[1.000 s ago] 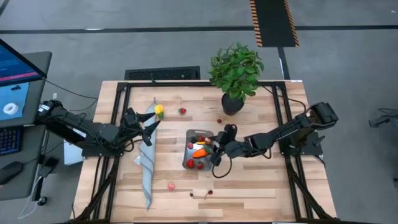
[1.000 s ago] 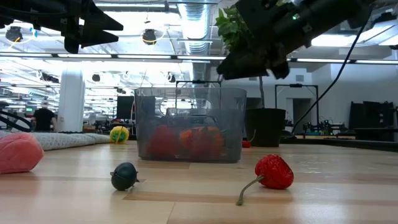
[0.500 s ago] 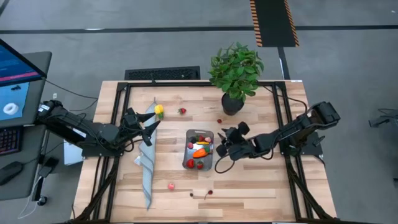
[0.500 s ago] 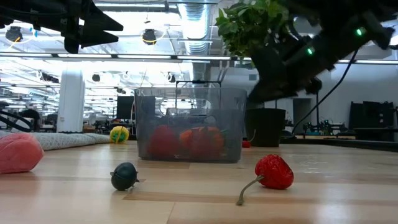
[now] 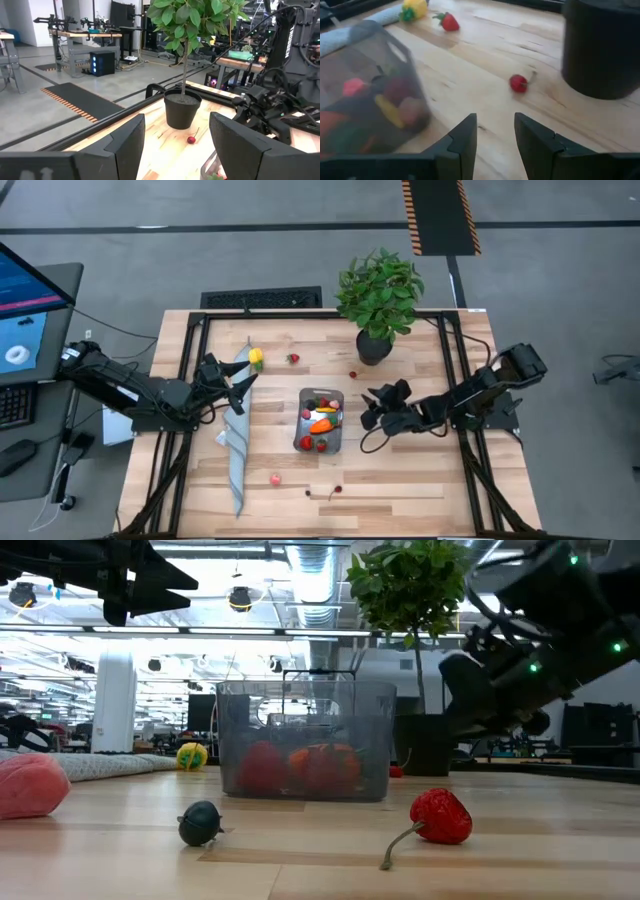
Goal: Pick and placing Produce into tupperware
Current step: Put the top cherry into the bin
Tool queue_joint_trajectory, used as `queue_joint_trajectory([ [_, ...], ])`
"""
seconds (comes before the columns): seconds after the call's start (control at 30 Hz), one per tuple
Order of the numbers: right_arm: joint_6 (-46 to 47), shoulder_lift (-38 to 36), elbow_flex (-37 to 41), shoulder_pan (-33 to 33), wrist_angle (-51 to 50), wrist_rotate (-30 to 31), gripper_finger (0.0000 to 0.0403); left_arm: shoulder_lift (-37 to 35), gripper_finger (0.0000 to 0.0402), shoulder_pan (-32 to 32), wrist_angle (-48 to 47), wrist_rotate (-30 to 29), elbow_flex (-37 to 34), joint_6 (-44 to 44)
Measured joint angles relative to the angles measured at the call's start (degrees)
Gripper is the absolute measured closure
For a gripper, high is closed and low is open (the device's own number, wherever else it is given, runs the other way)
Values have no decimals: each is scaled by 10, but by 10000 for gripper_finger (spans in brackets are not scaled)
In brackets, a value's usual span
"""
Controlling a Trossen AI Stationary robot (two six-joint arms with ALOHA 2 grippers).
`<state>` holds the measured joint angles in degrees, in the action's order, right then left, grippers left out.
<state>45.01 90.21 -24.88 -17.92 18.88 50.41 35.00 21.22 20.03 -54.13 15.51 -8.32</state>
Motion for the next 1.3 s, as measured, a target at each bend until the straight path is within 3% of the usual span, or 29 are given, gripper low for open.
queue_joint_trajectory([
  [0.13, -20, 0, 38, 10, 75, -4, 251, 0, 190, 0, 0, 0, 0, 0],
  [0.33, -105, 0, 66, 55, 212, -80, 251, 0, 190, 0, 0, 0, 0, 0],
  [0.77, -121, 1, 67, 173, 210, -185, 251, 0, 190, 0, 1, 0, 0, 0],
  [1.0, -111, 1, 67, 204, 216, -213, 251, 0, 190, 0, 1, 0, 0, 0],
  [1.3, -73, 1, 67, 249, 222, -293, 251, 0, 190, 0, 1, 0, 0, 0],
])
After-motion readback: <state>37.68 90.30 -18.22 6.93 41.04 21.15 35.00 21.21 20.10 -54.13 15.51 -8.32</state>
